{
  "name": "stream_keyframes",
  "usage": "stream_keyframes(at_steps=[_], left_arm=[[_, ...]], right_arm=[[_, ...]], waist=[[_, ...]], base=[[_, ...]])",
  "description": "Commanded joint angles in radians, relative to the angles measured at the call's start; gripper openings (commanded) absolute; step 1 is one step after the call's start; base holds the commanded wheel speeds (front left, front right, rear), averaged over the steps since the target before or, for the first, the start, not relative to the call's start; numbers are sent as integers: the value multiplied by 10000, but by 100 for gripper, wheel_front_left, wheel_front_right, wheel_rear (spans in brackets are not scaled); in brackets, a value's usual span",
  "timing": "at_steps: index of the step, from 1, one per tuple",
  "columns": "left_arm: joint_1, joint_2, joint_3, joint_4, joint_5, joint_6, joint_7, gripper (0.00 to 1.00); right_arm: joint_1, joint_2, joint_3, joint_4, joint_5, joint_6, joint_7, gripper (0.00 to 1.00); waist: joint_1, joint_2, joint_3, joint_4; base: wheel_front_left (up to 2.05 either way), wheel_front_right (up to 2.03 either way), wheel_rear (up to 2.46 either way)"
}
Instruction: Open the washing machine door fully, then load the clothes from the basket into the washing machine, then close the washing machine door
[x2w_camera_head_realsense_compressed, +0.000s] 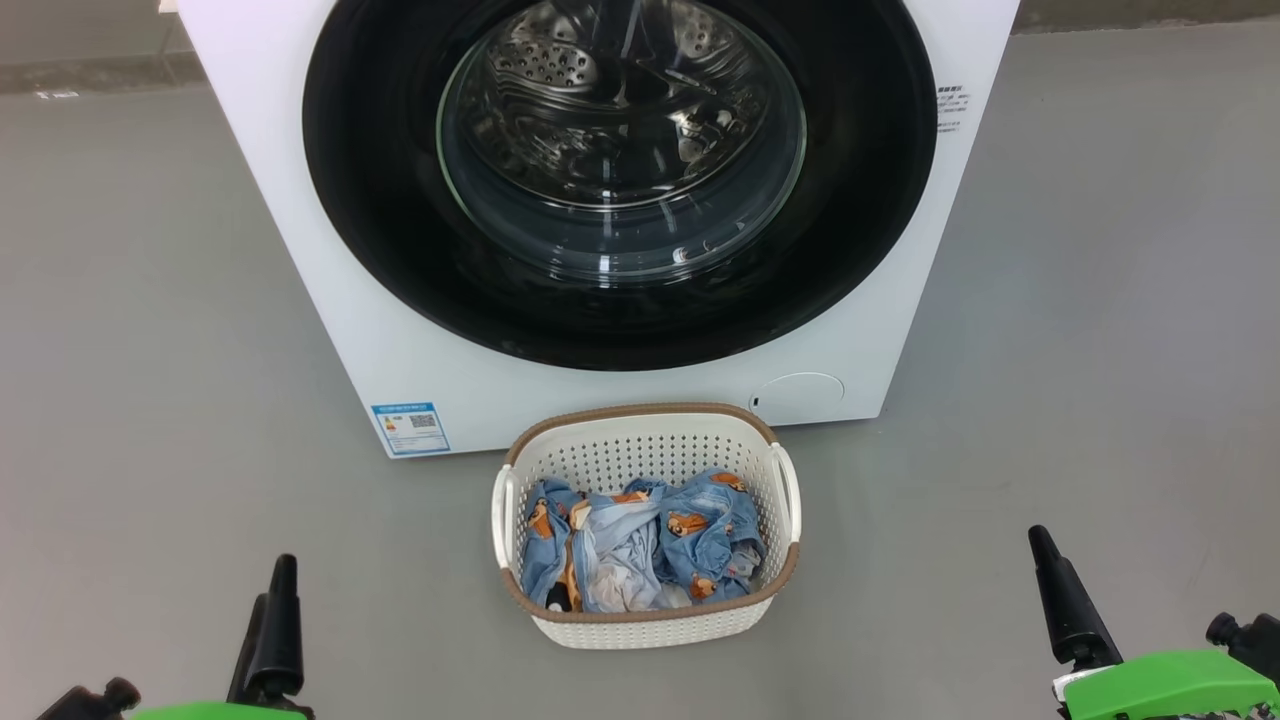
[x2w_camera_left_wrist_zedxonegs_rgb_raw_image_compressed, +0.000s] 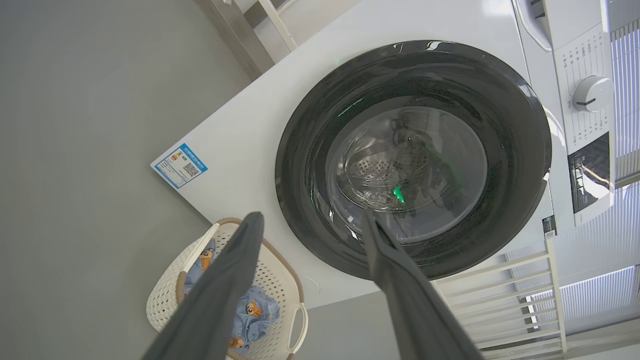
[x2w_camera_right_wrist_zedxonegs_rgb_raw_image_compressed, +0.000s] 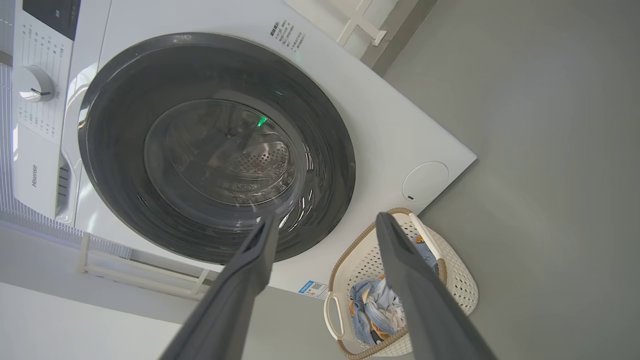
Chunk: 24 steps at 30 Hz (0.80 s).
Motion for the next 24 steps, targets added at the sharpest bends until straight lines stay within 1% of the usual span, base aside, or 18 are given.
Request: stream_keyframes(at_steps=[1,4,6,15,24], left_arm=[[-428,211,95,-355,432,76,-133,100],[-438,238,68,-411,1007,101,-224,100],[-446,241,61,-434,1185,106,-253,100],[-463,410,-141,-609,2958,221,-520,100],[-424,530,-362,-678,4441,321,-788,100]], right_arm=[[-485,-181,135,-337,-544,-5,-130,100],[-483,-199,142,-372,-1271,-5,-199,100],[-478,-196,153,-383,-1491,-5,-219,100],[-442,-119,151,-595,-3465,-6,-378,100],[-377,-13,194,-824,-4787,-7,-323,100]], waist=[[-1,0,5,7],[-1,0,14,18],[-1,0,16,22],[-1,0,-6,22],[-1,0,-53,29]], base=[[0,0,0],[0,0,0],[0,0,0],[0,0,0],[0,0,0]])
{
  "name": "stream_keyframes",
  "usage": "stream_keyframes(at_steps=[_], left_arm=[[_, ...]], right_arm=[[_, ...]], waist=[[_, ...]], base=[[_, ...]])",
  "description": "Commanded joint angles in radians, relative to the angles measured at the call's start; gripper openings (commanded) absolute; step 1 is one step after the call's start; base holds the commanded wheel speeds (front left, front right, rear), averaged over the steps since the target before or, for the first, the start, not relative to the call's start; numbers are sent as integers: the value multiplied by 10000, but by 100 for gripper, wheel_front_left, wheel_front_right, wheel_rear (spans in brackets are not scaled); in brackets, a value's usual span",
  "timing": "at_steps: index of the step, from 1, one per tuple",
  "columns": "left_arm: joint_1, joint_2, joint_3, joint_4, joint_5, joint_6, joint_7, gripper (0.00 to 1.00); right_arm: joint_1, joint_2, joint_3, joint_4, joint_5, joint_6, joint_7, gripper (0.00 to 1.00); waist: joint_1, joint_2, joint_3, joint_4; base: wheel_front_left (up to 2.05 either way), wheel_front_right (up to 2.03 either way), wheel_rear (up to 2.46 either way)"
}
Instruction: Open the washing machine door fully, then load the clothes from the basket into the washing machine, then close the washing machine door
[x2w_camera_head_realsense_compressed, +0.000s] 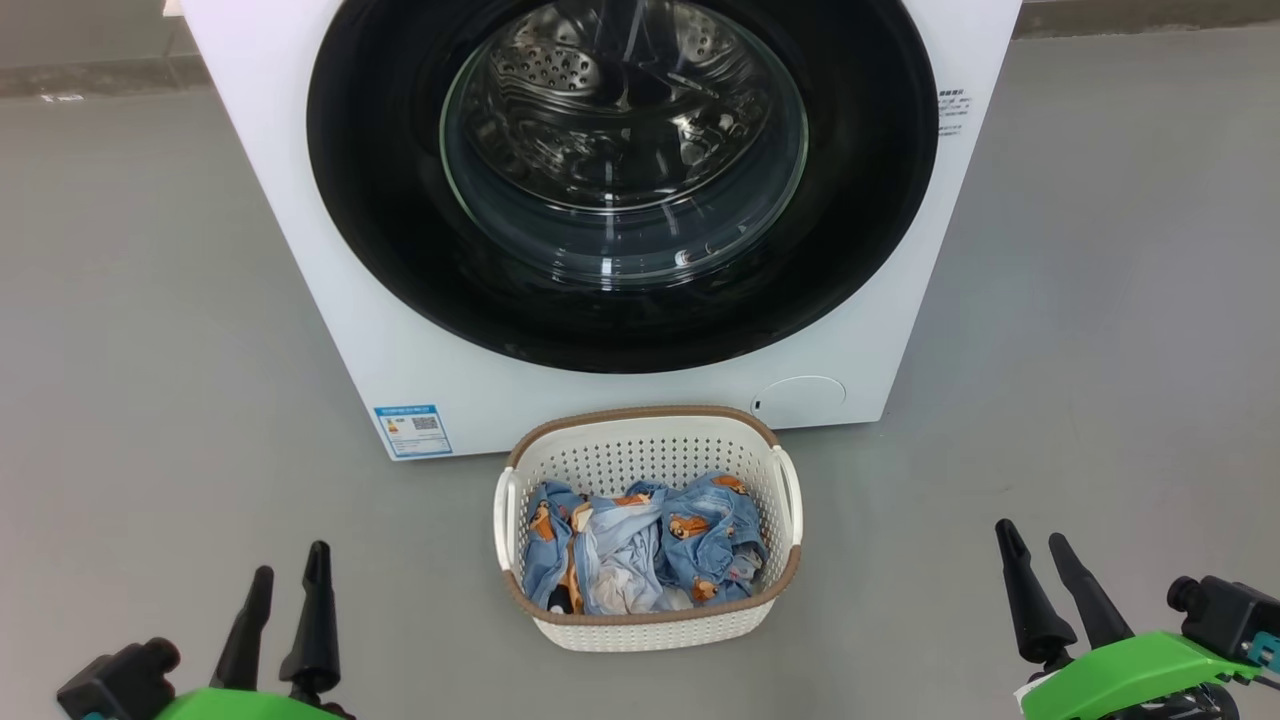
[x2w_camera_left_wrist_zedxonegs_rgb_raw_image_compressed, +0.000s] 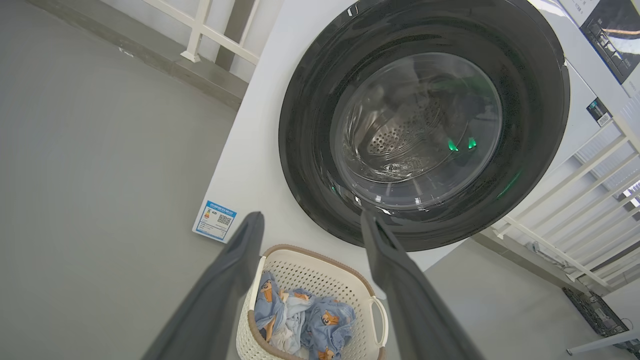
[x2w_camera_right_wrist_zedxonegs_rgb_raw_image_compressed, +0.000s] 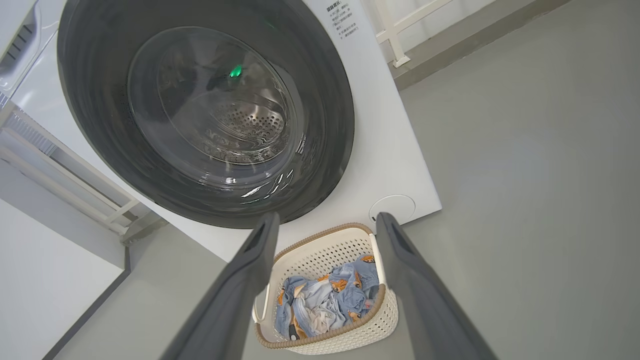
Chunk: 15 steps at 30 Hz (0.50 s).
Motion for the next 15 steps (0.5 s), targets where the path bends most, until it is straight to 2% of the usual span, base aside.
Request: stream_keyframes(at_steps=[1,15], left_arm=[[-422,224,136,-321,457,72,-169,100],[-468,398,-158,-301,2368,194,-586,100]], right_arm=[[-352,-35,169,-367,-495,-7,-63,100],[-347,-6,255,-675,-2300,-8,-87,100]], waist=[[-1,0,-6,11],[-1,0,36,37]], base=[[0,0,0],[0,0,0]])
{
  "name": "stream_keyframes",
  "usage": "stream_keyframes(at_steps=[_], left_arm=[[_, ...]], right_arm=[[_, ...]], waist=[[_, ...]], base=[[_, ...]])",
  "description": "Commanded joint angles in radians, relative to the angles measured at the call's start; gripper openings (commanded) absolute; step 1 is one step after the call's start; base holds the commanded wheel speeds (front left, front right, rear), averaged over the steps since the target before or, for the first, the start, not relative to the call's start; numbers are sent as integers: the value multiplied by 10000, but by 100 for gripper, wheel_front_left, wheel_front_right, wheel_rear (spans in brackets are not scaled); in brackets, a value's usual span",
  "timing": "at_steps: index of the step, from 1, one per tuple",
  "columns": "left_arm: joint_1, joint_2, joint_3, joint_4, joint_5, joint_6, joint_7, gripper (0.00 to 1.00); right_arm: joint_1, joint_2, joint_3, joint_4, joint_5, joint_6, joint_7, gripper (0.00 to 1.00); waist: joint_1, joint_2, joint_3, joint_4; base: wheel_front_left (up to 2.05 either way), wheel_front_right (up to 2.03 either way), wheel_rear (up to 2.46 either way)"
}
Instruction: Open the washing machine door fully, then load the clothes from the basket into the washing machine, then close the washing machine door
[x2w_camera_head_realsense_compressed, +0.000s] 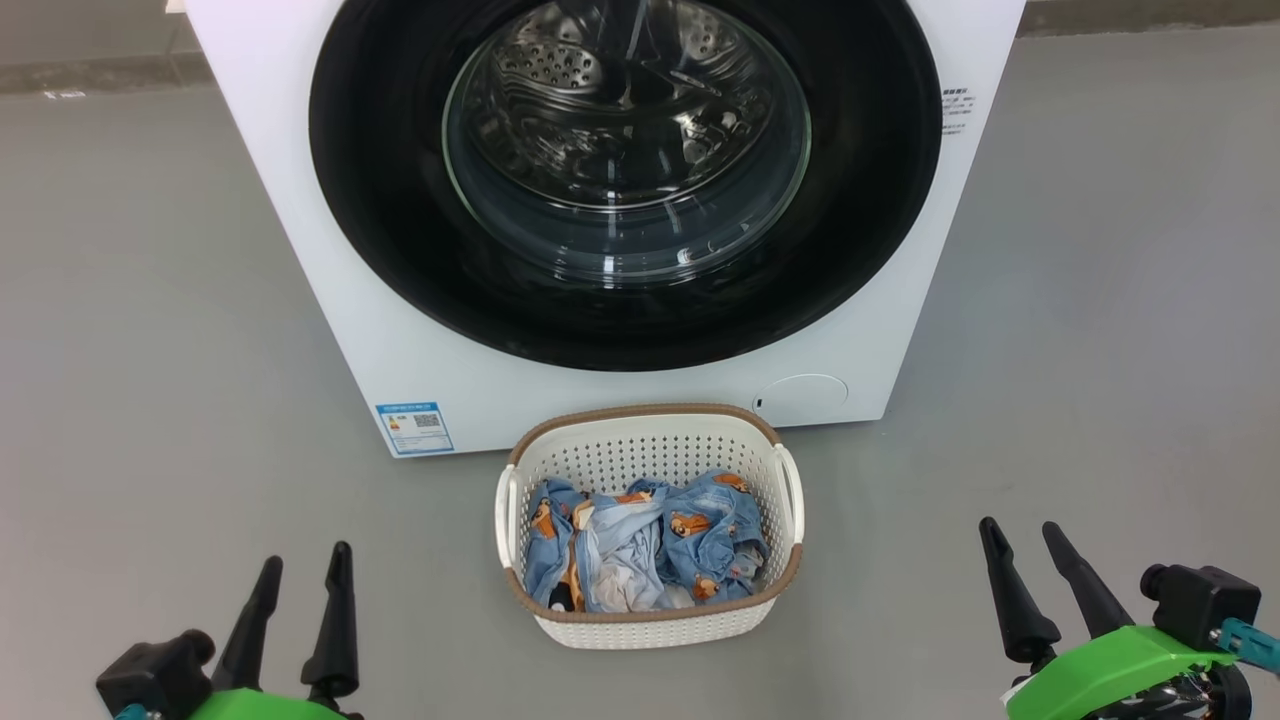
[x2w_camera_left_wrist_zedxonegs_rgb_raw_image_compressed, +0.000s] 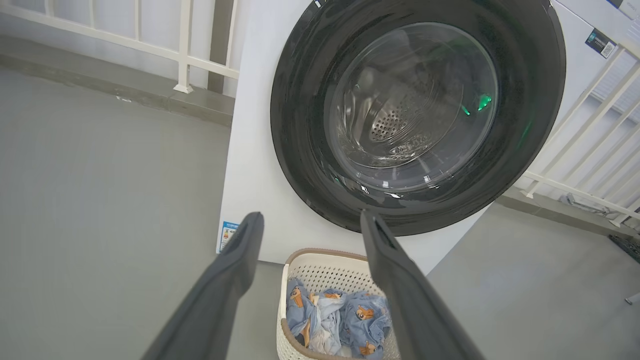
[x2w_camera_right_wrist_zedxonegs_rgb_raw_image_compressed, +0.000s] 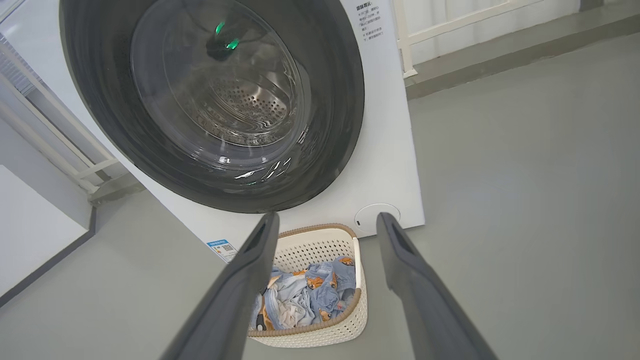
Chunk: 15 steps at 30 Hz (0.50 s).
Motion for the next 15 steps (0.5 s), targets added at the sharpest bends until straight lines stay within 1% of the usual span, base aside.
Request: stream_keyframes(at_steps=[1,15], left_arm=[[-475,240,191,-263,430,122,-176,100],[-652,266,80,-325,1866,256,-562,100]], right_arm=[[-351,-77,240,-377,-492,-8,-113,100],[-406,-78,321,-781,-2159,-10,-293,100]], waist=[[0,0,44,4],[0,0,264,36]], base=[[0,0,0],[0,0,0]])
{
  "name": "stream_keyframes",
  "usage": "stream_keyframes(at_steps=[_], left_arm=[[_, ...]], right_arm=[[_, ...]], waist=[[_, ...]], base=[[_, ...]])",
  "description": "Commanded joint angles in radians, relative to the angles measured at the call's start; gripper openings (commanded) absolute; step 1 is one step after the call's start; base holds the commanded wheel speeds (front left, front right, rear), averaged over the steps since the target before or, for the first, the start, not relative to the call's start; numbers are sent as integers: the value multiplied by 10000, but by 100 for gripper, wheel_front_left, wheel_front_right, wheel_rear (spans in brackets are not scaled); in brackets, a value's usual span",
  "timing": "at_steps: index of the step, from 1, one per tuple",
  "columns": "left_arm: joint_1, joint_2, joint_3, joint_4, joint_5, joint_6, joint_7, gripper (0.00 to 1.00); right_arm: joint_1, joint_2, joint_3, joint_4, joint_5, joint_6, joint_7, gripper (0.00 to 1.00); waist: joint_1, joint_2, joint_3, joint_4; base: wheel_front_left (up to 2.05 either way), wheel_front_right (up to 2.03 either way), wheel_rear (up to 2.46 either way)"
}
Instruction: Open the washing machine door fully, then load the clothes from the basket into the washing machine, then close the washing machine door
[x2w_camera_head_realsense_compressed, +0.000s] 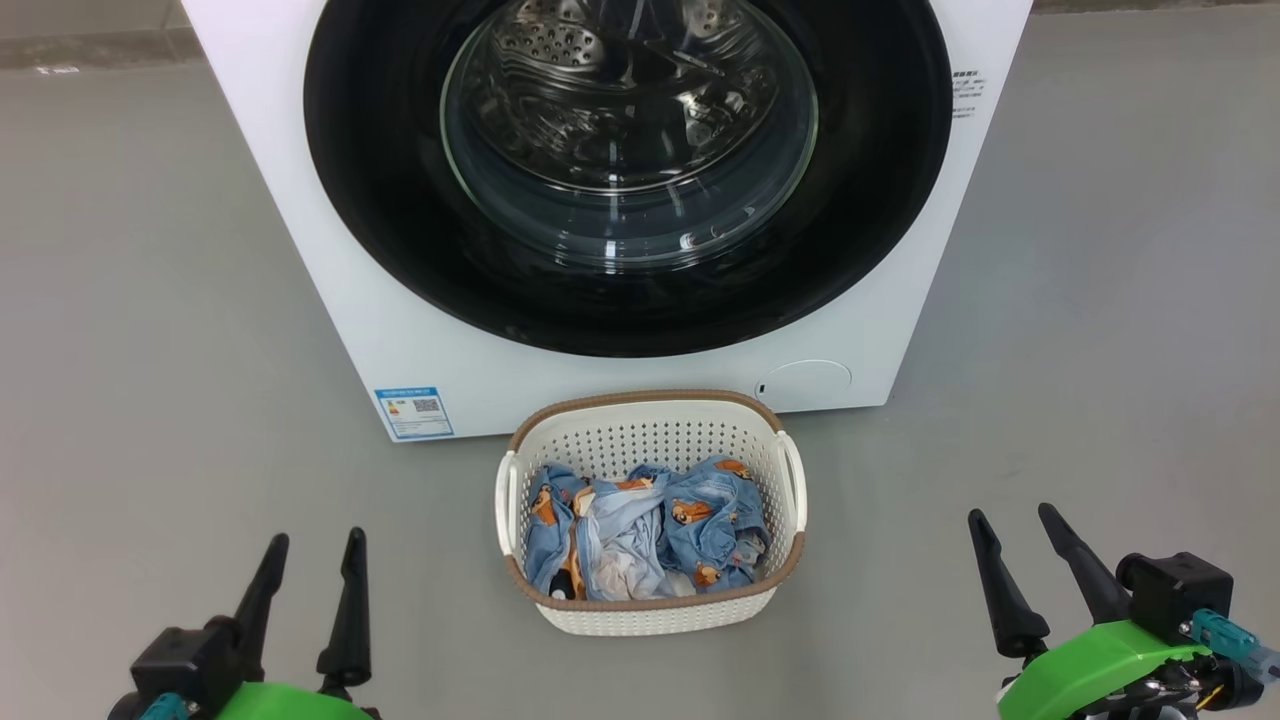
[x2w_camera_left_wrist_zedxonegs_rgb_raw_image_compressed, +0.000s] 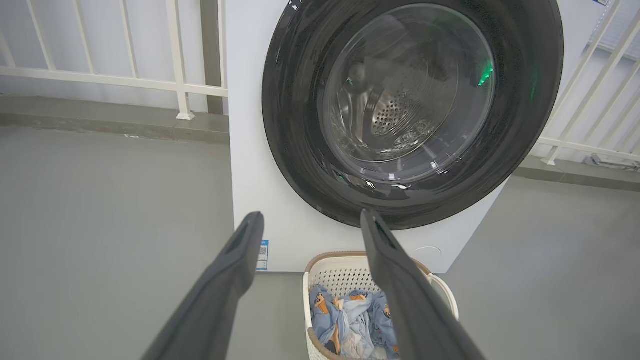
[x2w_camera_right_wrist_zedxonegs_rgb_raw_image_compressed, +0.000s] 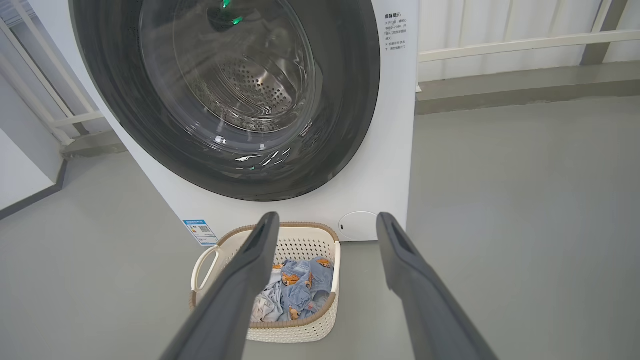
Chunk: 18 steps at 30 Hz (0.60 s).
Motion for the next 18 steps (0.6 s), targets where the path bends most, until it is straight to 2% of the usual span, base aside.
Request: stream_keyframes(at_steps=[1,18], left_arm=[[-472,237,245,-313,315,96,-175,100],[-632,294,120,-235,2023,129,-681,100]], right_arm=[[-402,-68,258,-371,-359,-10,-127,100],[-389,41,246,-752,-2239,-11,-409,100]], waist=[[-1,0,5,8],[-1,0,80,88]], base=[[0,0,0],[0,0,0]])
